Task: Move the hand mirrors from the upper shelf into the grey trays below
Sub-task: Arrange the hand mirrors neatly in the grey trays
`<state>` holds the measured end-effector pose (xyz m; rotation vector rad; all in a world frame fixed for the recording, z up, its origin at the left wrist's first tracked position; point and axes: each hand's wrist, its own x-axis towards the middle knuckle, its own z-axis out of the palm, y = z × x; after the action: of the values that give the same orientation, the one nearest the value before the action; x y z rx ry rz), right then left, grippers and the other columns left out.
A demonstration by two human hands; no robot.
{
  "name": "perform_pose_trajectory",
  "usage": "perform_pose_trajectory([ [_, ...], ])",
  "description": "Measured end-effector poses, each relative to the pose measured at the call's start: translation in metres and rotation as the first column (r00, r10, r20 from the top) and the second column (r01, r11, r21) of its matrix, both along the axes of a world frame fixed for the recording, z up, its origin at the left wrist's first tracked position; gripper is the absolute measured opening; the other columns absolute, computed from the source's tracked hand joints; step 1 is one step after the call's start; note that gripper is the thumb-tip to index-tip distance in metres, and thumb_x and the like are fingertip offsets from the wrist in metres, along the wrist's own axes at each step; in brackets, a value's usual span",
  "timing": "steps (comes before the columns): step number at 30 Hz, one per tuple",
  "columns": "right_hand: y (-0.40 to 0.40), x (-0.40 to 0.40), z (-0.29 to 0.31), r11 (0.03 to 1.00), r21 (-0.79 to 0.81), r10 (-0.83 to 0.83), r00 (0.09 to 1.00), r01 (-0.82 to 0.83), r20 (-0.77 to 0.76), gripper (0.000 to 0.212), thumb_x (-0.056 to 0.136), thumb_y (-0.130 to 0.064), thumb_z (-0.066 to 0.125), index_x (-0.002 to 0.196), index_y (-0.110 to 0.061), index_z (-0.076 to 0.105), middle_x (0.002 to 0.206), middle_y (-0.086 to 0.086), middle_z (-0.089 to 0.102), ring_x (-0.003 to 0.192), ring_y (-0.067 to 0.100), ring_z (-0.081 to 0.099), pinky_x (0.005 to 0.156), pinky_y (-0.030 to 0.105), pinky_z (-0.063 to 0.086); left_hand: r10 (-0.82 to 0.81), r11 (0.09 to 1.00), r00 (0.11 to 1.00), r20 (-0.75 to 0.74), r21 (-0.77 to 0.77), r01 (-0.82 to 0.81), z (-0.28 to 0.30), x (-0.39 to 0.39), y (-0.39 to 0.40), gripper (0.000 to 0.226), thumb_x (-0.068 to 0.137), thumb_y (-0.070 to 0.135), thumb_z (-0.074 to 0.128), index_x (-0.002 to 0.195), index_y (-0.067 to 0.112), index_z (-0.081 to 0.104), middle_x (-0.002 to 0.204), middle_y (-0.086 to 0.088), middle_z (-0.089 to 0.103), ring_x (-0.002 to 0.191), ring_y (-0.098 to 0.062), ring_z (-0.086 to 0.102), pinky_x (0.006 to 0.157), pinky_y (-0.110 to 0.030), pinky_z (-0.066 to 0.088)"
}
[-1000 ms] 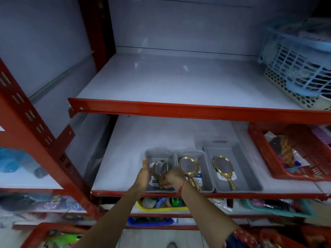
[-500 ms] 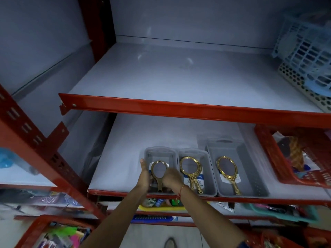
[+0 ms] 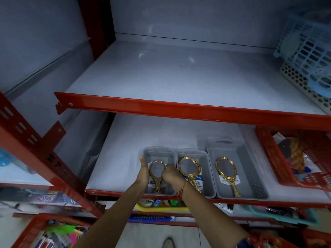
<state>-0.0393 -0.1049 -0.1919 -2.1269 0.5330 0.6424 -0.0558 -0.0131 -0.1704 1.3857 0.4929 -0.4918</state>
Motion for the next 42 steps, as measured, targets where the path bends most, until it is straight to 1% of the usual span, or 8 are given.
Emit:
perform_pose_trajectory([
  [3,-0.002,-0.001,0.002,1.0,-0.016,0.018,1.0,-0.019,-0.017,0.036,0.093,-0.006,0.04,0.123,0.004,0.056,0.097,0.01,0.054,0.085,0.022,0.054,0.052,0.023,0.041,0.006,1.0,0.999,-0.035,-0.005,-0.006,-0.002,0.001,0.0,0.077,0.098,0.05,-0.001,0.143,0.0,0.035,0.14,-0.023,0.046,0.135,-0.031,0.039,0.109,-0.034,0.028],
  [8,-0.003,-0.011,0.0,1.0,-0.01,-0.019,0.999,0.019,-0.045,0.033,0.095,-0.008,0.039,0.122,0.0,0.056,0.098,0.009,0.053,0.087,0.022,0.054,0.088,0.036,0.054,-0.02,0.999,0.985,-0.169,-0.032,0.014,-0.015,0.001,0.004,0.087,0.093,0.062,0.002,0.138,0.001,0.043,0.14,-0.026,0.045,0.128,-0.035,0.045,0.096,-0.039,0.042],
  [12,0.001,-0.013,0.003,0.997,0.055,-0.046,0.998,0.049,-0.053,0.027,0.094,-0.011,0.039,0.115,-0.004,0.056,0.099,0.01,0.054,0.093,0.024,0.06,0.079,0.032,0.053,-0.024,0.999,0.974,-0.227,-0.031,0.017,-0.022,0.002,0.01,0.093,0.088,0.07,0.003,0.146,0.004,0.032,0.147,-0.026,0.036,0.139,-0.035,0.033,0.117,-0.044,0.026],
  [17,0.002,-0.012,0.003,0.964,0.201,-0.131,0.968,0.175,-0.216,0.03,0.095,-0.013,0.031,0.117,-0.009,0.051,0.093,0.014,0.057,0.074,0.025,0.058,0.068,0.032,0.049,-0.063,0.998,0.967,-0.248,-0.018,0.06,-0.015,0.002,0.016,0.093,0.087,0.072,0.005,0.151,0.007,0.015,0.143,-0.033,0.037,0.133,-0.041,0.04,0.109,-0.045,0.034],
  [24,0.002,-0.012,0.002,0.937,0.267,-0.151,0.951,0.225,-0.269,0.029,0.096,-0.015,0.031,0.114,-0.006,0.05,0.094,0.015,0.061,0.08,0.026,0.06,0.075,0.034,0.051,-0.082,0.997,0.961,-0.263,-0.007,0.083,-0.015,0.004,0.014,0.096,0.087,0.072,0.004,0.142,0.0,0.036,0.132,-0.032,0.05,0.125,-0.038,0.049,0.102,-0.041,0.04],
  [32,-0.05,-0.005,0.026,0.87,0.406,-0.254,0.96,0.279,-0.115,0.026,0.096,-0.014,0.042,0.106,0.002,0.061,0.095,0.015,0.07,0.082,0.026,0.064,0.074,0.032,0.054,-0.036,0.977,0.998,-0.043,0.207,0.044,-0.01,0.007,-0.005,0.076,0.092,0.065,0.016,0.123,0.007,0.055,0.122,-0.017,0.058,0.113,-0.031,0.056,0.09,-0.035,0.042],
  [36,-0.1,0.001,0.027,0.849,0.352,-0.414,0.91,0.395,-0.022,0.028,0.091,-0.009,0.045,0.088,0.008,0.068,0.063,0.007,0.062,0.056,0.021,0.058,0.056,0.028,0.049,-0.069,0.995,0.997,-0.031,0.071,0.071,0.001,0.013,-0.042,0.072,0.09,0.065,0.022,0.113,0.006,0.057,0.102,-0.015,0.062,0.093,-0.026,0.06,0.08,-0.033,0.047],
  [42,-0.123,-0.018,0.003,0.98,0.039,-0.196,0.98,0.196,0.009,0.023,0.09,-0.015,0.044,0.068,-0.015,0.05,0.078,0.01,0.057,0.065,0.022,0.053,0.069,0.035,0.048,-0.239,0.971,0.958,-0.157,-0.014,0.24,0.003,0.002,-0.099,0.077,0.095,0.061,0.016,0.134,0.003,0.048,0.116,-0.022,0.063,0.102,-0.034,0.062,0.084,-0.037,0.053],
])
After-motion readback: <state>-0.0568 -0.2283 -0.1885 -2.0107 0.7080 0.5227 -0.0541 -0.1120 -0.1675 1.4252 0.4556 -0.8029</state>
